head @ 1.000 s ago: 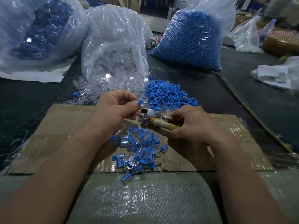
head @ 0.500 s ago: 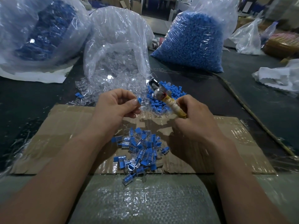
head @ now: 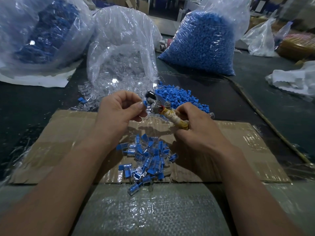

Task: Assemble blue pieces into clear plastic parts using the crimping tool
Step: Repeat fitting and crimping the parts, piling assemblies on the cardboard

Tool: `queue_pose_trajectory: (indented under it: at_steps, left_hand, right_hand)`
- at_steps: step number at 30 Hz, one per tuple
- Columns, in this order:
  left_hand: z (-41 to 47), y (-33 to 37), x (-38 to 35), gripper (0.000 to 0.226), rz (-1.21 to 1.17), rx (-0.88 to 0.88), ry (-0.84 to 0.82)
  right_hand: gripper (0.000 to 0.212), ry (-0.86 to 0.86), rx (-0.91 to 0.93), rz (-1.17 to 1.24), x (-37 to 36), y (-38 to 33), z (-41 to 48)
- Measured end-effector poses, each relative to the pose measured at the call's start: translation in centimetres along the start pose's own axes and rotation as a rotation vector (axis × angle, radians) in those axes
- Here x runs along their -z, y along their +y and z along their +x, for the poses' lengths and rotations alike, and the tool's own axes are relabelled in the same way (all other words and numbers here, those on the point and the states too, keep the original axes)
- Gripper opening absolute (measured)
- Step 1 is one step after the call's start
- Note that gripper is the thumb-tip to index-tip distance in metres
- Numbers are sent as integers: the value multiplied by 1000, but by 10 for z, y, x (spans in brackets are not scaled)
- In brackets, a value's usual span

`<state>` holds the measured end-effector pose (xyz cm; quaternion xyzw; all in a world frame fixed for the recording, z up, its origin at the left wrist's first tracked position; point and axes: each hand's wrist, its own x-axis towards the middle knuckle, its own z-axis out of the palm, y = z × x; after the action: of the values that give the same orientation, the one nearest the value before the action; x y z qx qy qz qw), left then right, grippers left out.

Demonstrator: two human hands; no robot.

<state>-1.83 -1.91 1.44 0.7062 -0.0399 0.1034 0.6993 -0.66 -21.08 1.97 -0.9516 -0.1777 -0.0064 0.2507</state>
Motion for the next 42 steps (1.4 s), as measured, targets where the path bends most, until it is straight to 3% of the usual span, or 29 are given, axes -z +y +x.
queue_pose_trajectory:
  at_steps: [8, 28, 35, 37, 42]
  left_hand:
    - [-1, 1, -1, 17, 13, -13, 1]
    - [-3, -1, -2, 26, 150, -123, 79]
    - [-1, -1, 1, 19, 126, -74, 167]
    - [-1, 1, 4, 16, 66, -48, 127]
    - [-6, 9, 5, 6, 13, 98, -149]
  right_hand:
    - [26, -37, 14, 4, 0, -2, -1]
    - [24, 52, 28, -14, -5, -6, 0]
    - [39, 21, 4, -57, 0, 3, 2]
    - [42, -11, -18, -78, 3, 4, 1]
    - [49, -75, -48, -66, 7, 4, 0]
